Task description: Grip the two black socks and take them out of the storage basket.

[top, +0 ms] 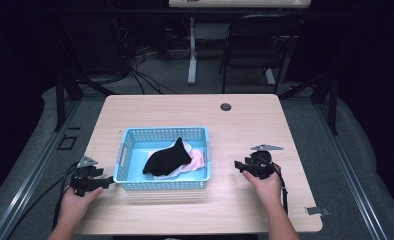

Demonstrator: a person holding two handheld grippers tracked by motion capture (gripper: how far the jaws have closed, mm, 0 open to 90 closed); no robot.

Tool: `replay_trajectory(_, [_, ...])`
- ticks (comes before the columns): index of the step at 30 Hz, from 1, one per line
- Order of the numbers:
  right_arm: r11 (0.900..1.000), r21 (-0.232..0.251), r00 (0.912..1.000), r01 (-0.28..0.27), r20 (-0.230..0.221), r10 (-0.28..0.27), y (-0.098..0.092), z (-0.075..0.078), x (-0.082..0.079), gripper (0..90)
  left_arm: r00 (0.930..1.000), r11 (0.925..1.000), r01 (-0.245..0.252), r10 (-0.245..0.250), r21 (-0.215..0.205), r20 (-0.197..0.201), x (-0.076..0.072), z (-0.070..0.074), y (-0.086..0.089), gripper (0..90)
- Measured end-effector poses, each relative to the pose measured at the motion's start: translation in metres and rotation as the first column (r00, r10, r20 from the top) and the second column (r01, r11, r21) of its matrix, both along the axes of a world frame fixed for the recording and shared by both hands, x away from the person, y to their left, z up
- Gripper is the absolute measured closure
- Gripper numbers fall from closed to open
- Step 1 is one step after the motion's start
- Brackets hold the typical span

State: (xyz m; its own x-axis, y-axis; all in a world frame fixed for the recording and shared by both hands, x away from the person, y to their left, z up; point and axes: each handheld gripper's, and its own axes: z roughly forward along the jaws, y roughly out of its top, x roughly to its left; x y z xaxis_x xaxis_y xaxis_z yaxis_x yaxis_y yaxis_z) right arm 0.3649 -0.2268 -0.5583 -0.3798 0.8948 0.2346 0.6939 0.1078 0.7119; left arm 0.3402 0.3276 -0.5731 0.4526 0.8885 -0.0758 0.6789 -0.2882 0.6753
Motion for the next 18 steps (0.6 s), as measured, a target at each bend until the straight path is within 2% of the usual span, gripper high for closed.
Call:
replay_trajectory(5, [1.000,0.029,0.9999,-0.011,0.012,0.011,0.0003,0.0010,-0.0006,49.7,1.0000,1.0000,0.001,-0.001,0.000,0.002,0.0000,0.0002,-0.0001,34.0])
replay_trajectory(18, [0.999,0.040,0.9999,0.014,-0.008,-0.014,-0.0027,0.0010,0.0002,48.7,1.0000,1.0000,0.002,-0.002,-0.001,0.005,-0.0008,0.0011,0.0001,33.8])
